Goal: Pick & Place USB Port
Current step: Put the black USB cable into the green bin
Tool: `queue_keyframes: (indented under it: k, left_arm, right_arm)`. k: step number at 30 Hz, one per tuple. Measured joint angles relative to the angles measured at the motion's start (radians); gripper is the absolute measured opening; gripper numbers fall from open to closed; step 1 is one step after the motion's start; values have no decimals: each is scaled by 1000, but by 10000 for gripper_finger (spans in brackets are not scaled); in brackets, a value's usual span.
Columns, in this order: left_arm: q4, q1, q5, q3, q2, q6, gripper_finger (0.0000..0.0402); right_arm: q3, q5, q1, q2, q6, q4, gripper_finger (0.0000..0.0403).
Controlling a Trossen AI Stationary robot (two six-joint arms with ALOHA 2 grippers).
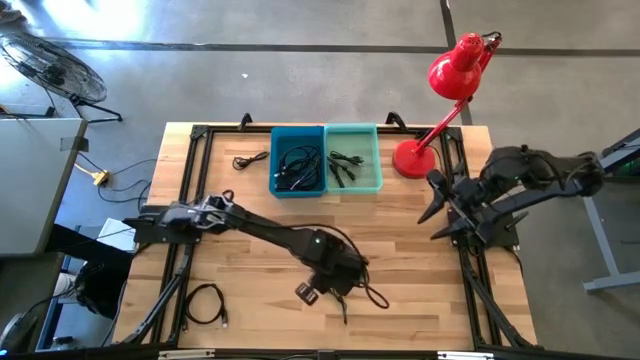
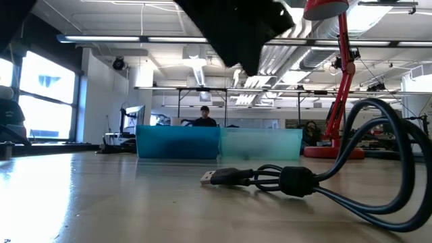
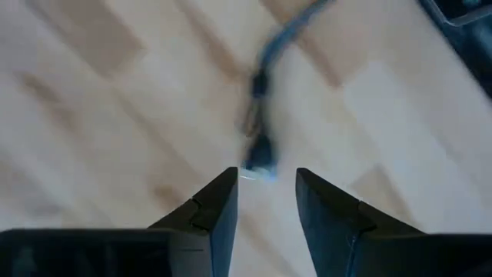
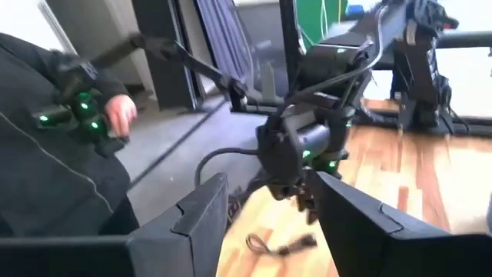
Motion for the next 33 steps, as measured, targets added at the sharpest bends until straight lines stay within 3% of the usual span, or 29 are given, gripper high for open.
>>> queue_keyframes:
  k: [6,14,28,33]
  left_arm:
    - [123,-6,155,0,45,-91,129]
    - [192,-21,225,-2,95,-157,129]
    - [245,-19,50,0,144,-122,129]
    - [238,-19,42,-2,165,-122,129]
  right_arm:
    - [0,58,70,26,-1,-37,183]
    - [0,100,155,68,-5,-35,183]
    - [0,174,250,92,-2,1,183]
    - [0,176,266,92,-1,14,183]
